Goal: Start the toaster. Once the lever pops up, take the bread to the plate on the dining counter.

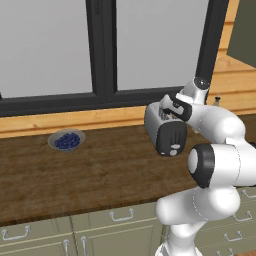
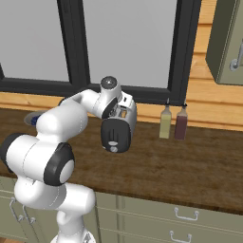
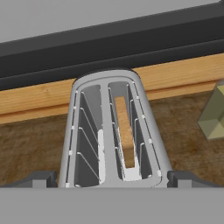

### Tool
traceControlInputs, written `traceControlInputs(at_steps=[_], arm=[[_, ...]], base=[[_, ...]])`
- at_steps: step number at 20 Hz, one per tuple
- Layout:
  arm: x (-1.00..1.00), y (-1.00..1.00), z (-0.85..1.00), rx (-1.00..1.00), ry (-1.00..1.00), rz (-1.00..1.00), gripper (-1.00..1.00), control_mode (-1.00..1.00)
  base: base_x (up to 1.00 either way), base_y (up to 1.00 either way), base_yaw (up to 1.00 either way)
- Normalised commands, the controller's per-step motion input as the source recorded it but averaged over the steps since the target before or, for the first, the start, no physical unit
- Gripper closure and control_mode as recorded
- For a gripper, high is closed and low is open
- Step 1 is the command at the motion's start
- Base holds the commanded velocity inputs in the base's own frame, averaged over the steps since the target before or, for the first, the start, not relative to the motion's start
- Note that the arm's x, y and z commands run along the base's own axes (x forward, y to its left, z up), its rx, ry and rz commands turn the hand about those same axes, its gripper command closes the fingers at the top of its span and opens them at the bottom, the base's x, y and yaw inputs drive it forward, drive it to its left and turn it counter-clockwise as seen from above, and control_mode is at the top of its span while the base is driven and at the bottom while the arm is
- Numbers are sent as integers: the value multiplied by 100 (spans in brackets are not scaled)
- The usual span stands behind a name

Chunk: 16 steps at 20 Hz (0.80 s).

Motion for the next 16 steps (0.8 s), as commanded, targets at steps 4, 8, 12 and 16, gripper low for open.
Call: traceControlInputs(at_steps=[4, 8, 12, 16], arm=[[0, 0, 0, 0, 0, 0, -100, -100], [0, 0, 0, 0, 0, 0, -100, -100], [0, 0, 0, 0, 0, 0, -100, -100], [0, 0, 0, 0, 0, 0, -100, -100]], base=[[0, 0, 0], [0, 0, 0], [0, 0, 0], [0, 0, 0]])
